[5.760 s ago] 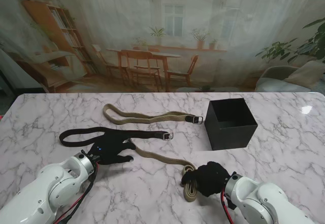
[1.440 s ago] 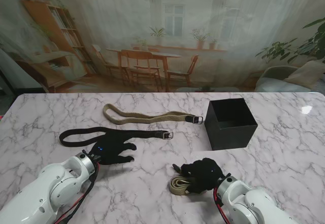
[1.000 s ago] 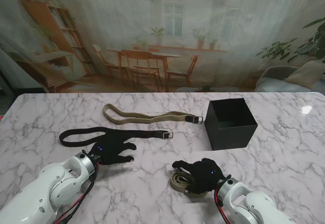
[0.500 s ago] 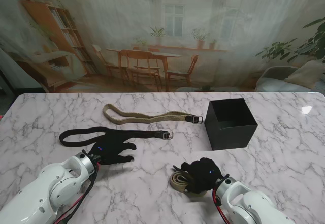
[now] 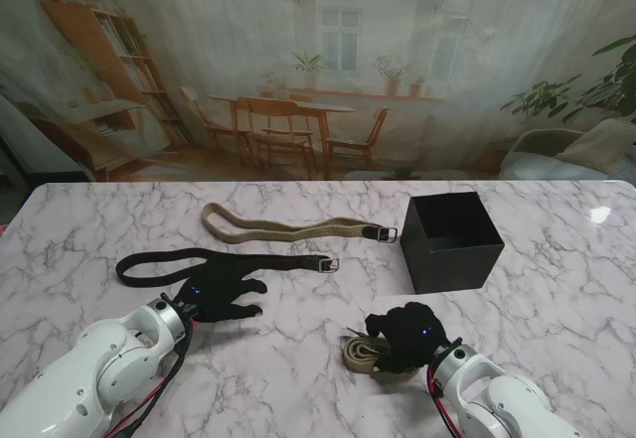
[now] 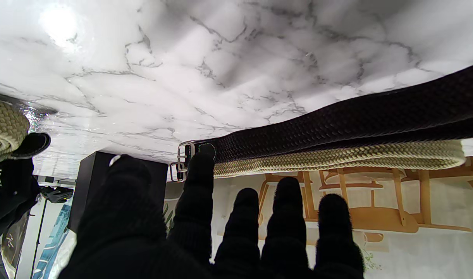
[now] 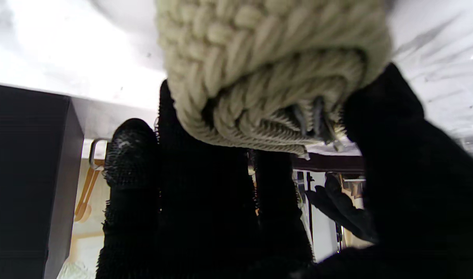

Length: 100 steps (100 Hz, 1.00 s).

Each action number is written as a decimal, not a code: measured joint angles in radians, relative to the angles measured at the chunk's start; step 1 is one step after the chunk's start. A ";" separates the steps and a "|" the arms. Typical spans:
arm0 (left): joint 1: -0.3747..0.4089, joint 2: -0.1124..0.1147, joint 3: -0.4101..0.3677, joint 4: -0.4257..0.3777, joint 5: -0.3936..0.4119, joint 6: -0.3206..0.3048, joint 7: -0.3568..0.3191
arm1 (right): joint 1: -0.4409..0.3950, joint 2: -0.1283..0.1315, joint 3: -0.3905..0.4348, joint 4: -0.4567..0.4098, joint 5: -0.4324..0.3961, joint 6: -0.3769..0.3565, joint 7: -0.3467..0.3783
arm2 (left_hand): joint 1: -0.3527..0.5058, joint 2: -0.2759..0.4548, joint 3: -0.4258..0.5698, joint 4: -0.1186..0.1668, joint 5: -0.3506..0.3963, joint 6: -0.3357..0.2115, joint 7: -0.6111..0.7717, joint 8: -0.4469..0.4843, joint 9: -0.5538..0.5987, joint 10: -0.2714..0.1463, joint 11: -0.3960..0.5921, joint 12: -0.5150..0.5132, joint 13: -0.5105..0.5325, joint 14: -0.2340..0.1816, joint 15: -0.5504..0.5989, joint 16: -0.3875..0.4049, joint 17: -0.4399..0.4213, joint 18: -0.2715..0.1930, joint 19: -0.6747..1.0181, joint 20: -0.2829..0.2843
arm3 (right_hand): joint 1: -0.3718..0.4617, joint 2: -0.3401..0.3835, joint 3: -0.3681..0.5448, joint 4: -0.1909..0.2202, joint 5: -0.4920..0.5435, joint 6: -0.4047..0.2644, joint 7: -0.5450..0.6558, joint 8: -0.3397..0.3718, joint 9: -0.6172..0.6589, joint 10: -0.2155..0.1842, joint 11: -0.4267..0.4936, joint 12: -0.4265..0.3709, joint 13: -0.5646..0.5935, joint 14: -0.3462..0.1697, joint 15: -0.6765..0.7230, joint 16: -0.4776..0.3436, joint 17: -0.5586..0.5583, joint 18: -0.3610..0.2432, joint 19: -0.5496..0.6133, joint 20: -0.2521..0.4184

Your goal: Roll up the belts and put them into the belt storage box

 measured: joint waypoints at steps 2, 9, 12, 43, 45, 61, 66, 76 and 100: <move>0.000 0.000 0.000 0.000 0.000 0.000 0.000 | -0.003 0.000 0.006 -0.006 -0.001 -0.004 -0.001 | 0.000 0.000 0.000 0.000 0.000 0.000 0.000 0.000 0.000 0.000 0.000 0.000 0.000 0.000 0.000 0.000 0.000 0.000 0.000 0.000 | 0.000 0.000 0.000 0.000 0.007 -0.011 0.000 0.000 0.001 -0.003 0.002 0.008 0.000 0.000 0.002 0.005 0.003 0.005 0.000 0.000; 0.000 0.000 0.000 0.000 0.000 0.000 0.000 | -0.008 0.001 0.023 -0.023 -0.004 -0.018 -0.012 | 0.000 0.000 0.000 0.000 0.000 0.000 0.000 0.000 0.000 0.000 0.000 0.000 0.000 0.000 0.000 0.000 0.000 0.000 0.000 0.000 | 0.018 0.000 0.000 -0.001 0.036 -0.026 0.001 0.005 0.012 -0.014 0.020 0.027 0.002 -0.003 0.024 0.008 0.005 0.006 0.002 0.000; 0.000 0.000 0.000 0.000 0.000 0.000 0.000 | -0.010 0.001 0.031 -0.028 -0.008 -0.023 -0.018 | 0.000 0.000 0.000 0.000 0.000 0.000 0.000 0.000 0.000 0.000 0.000 0.000 0.000 0.000 0.000 0.000 0.000 0.000 0.000 0.000 | 0.035 0.000 0.000 -0.001 0.045 -0.032 0.012 0.012 0.013 -0.023 0.026 0.034 0.008 -0.008 0.025 0.008 0.006 0.006 0.003 0.000; 0.001 0.000 -0.003 0.000 0.000 0.001 0.002 | 0.016 0.006 0.014 -0.028 0.027 0.020 -0.004 | 0.000 0.000 0.000 0.000 0.000 0.000 0.000 0.000 0.000 0.000 0.000 0.000 0.000 0.000 0.000 0.000 0.000 0.000 -0.007 0.000 | 0.128 0.044 0.093 0.025 0.106 -0.136 0.103 0.069 0.038 -0.101 0.057 0.071 0.013 -0.048 0.042 0.016 0.007 0.007 0.005 0.000; 0.001 0.000 -0.003 0.000 -0.001 0.001 0.002 | 0.021 0.006 0.005 -0.020 0.028 0.029 -0.002 | 0.000 0.000 0.000 0.000 0.000 0.000 0.000 0.000 0.000 0.000 0.000 0.000 0.000 0.000 0.000 0.000 0.000 0.000 -0.011 0.000 | 0.140 0.045 0.094 0.026 0.106 -0.136 0.103 0.073 0.038 -0.104 0.057 0.071 0.013 -0.050 0.042 0.016 0.007 0.007 0.005 0.000; 0.001 0.000 -0.002 0.000 -0.001 0.001 -0.004 | 0.045 0.004 -0.030 0.030 0.059 0.058 0.010 | 0.000 0.000 0.000 0.000 0.000 0.000 0.000 0.000 0.000 0.000 0.000 0.000 0.000 0.000 0.000 0.000 -0.001 0.000 -0.011 0.000 | 0.156 0.072 0.116 0.034 0.086 -0.141 0.092 0.074 0.052 -0.126 0.086 0.085 0.013 -0.058 0.041 0.016 0.006 0.007 0.005 0.000; 0.000 0.000 -0.001 0.000 -0.001 0.001 -0.005 | 0.050 0.003 -0.035 0.033 0.063 0.065 0.009 | 0.000 0.000 0.000 0.000 0.000 0.000 0.000 0.000 0.000 0.000 0.000 0.000 0.000 0.000 0.000 0.000 -0.001 0.000 -0.011 0.000 | 0.156 0.072 0.116 0.034 0.085 -0.141 0.092 0.074 0.052 -0.126 0.086 0.076 0.013 -0.058 0.041 0.021 0.003 0.007 0.005 0.000; 0.000 0.000 0.000 0.000 -0.001 0.001 -0.006 | 0.052 0.002 -0.037 0.037 0.064 0.071 0.003 | 0.000 0.000 0.000 0.000 0.000 0.000 0.000 0.000 0.000 0.000 0.000 0.000 0.000 0.000 0.000 0.000 -0.001 0.000 -0.011 0.000 | 0.156 0.075 0.116 0.034 0.081 -0.141 0.090 0.074 0.052 -0.128 0.086 0.064 0.008 -0.059 0.034 0.026 -0.022 0.004 -0.006 0.000; 0.000 0.000 0.000 0.000 0.001 0.002 -0.004 | 0.013 -0.003 0.010 0.025 0.048 0.039 0.004 | 0.000 0.000 0.000 0.000 0.000 0.000 0.000 0.000 0.000 0.000 0.000 0.000 0.000 0.000 0.000 0.000 -0.001 0.000 -0.011 0.000 | 0.093 0.242 0.051 0.084 0.016 -0.193 0.062 0.079 -0.049 -0.137 0.032 -0.026 -0.156 -0.076 -0.040 0.020 -0.241 -0.009 -0.020 0.048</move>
